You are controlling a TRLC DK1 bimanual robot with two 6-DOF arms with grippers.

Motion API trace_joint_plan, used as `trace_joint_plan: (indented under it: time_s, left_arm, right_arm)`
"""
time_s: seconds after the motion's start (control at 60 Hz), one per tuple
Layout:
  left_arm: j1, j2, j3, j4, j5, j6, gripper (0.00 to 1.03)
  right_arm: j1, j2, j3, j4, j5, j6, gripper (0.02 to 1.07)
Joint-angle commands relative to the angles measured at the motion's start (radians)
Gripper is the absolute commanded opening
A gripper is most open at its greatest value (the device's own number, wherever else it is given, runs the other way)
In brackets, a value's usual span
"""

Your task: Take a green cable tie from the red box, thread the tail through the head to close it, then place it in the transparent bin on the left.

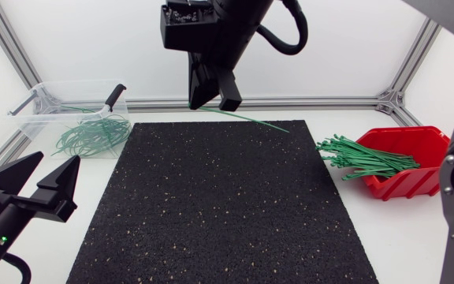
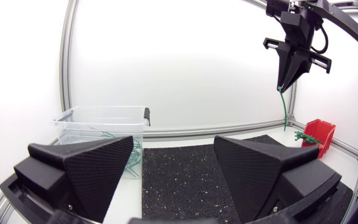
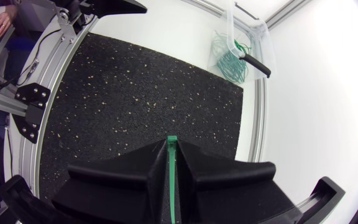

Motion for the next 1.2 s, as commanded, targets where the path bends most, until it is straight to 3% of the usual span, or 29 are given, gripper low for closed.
trace_joint_plan:
  time_s: [0.0, 0.25, 0.6, 0.75, 0.817, 0.833, 0.967, 1.1, 1.183]
  left_arm:
    - [-0.003, 0.041, 0.033, 0.025, 0.006, -0.010, 0.90]
    - [-0.003, 0.186, 0.091, 0.031, 0.064, -0.007, 0.90]
    - [0.003, 0.605, 0.329, -0.040, 0.251, 0.096, 0.86]
    - [-0.031, 0.670, 0.372, -0.057, 0.273, 0.206, 0.86]
    - [-0.058, 0.683, 0.381, -0.066, 0.275, 0.352, 0.86]
    - [-0.077, 0.685, 0.380, -0.074, 0.275, 0.436, 0.86]
    - [-0.114, 0.705, 0.384, -0.067, 0.285, 0.443, 0.86]
    - [-0.089, 0.771, 0.433, -0.087, 0.417, 0.433, 0.86]
    - [-0.057, 0.847, 0.469, -0.106, 0.546, 0.436, 0.86]
  right_arm:
    - [-0.038, 0.084, 0.053, 0.002, 0.014, -0.016, 0.11]
    - [-0.138, 0.235, 0.234, -0.009, -0.007, -0.032, 0.11]
    - [-0.185, 0.151, 0.045, 0.007, -0.322, -0.020, 0.11]
    - [-0.191, 0.119, -0.025, 0.001, -0.449, -0.031, 0.10]
    - [-0.191, 0.114, -0.032, -0.010, -0.501, -0.031, 0.10]
    - [-0.190, 0.114, -0.033, -0.012, -0.509, -0.032, 0.10]
    - [-0.179, 0.111, -0.024, -0.051, -0.590, -0.045, 0.10]
    - [-0.176, 0.122, 0.008, -0.119, -0.658, -0.069, 0.10]
    - [-0.170, 0.124, 0.005, -0.167, -0.691, -0.111, 0.10]
